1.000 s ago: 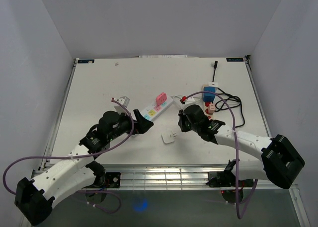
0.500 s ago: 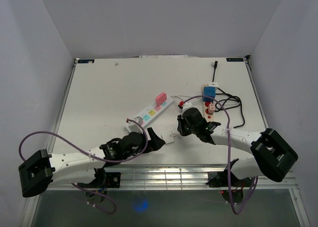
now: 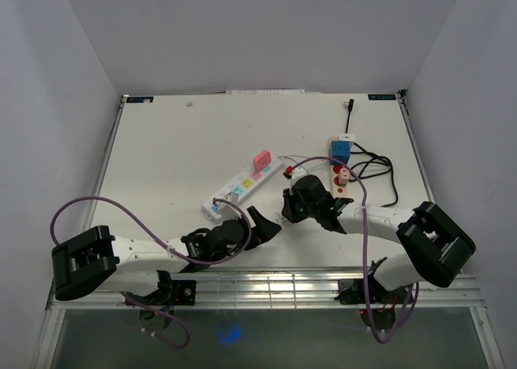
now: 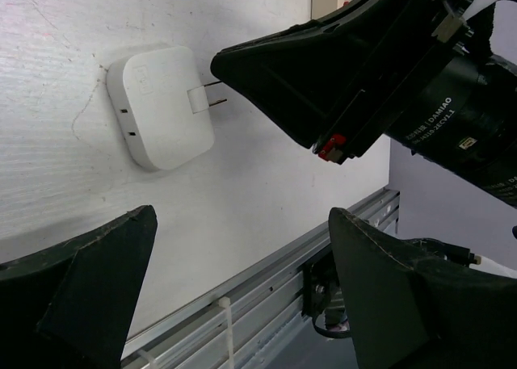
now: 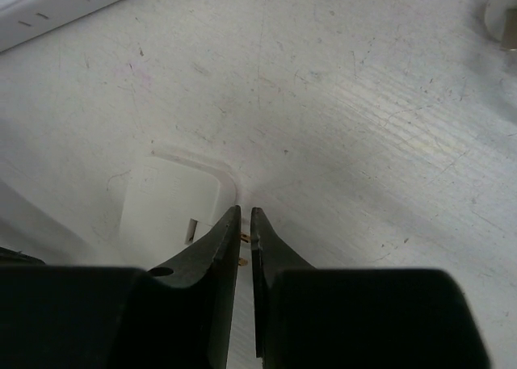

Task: Insert the plug
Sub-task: Pick up the plug from the center of the board.

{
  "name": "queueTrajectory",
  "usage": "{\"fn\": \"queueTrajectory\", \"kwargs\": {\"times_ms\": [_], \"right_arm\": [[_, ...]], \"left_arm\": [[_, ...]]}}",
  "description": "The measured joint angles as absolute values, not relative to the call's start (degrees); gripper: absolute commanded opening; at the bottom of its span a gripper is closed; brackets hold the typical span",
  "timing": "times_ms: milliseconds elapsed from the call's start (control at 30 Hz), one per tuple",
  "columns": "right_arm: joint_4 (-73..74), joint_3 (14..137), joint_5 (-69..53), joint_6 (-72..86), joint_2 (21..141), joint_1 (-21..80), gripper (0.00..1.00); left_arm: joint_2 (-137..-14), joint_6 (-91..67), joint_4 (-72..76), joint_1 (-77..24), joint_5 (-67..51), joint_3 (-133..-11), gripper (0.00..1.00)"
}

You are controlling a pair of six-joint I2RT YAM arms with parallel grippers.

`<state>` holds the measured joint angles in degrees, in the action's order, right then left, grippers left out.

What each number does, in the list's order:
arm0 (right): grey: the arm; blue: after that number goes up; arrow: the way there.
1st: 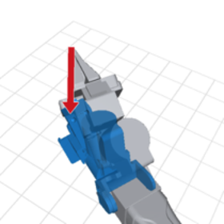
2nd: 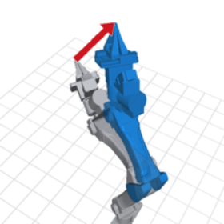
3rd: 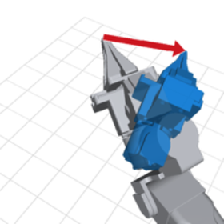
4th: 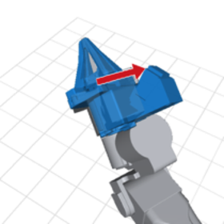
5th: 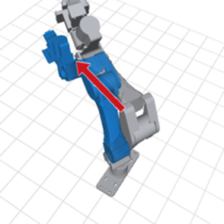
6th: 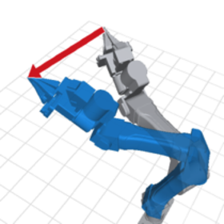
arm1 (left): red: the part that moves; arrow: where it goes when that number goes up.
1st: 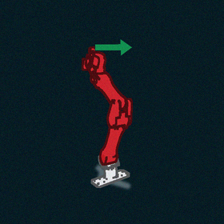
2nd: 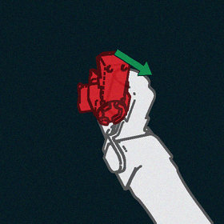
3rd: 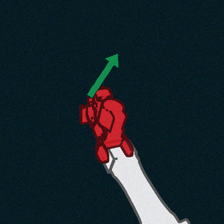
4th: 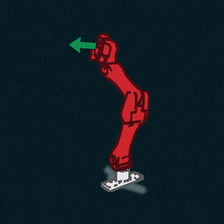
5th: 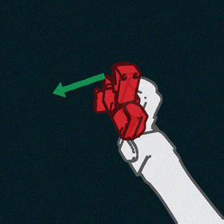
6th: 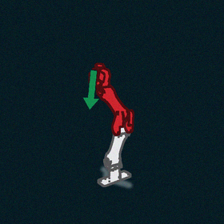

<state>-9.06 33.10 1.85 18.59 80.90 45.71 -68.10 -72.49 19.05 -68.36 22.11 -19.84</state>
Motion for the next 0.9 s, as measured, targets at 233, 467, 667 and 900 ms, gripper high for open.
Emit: {"fn": "queueTrajectory", "kwargs": {"times_ms": [233, 467, 667, 900], "right_arm": [[-9.5, 33.3, 1.2, 18.3, 83.4, 45.7, 0.14], [-9.4, 33.8, 1.1, 18.0, 84.5, 45.7, 0.13], [-9.4, 34.3, 0.0, 17.9, 84.8, 45.7, 0.13], [-9.4, 34.3, -0.6, 17.9, 84.8, 45.7, 0.13]], "left_arm": [[-73.2, -74.9, 24.9, -68.4, 22.0, -19.9, 0.98], [-77.0, -77.4, 28.7, -68.4, 22.0, -19.9, 0.98], [-79.9, -78.9, 31.1, -68.4, 21.9, -20.0, 0.98], [-82.3, -79.6, 32.8, -66.5, 21.1, -20.5, 0.98]]}}
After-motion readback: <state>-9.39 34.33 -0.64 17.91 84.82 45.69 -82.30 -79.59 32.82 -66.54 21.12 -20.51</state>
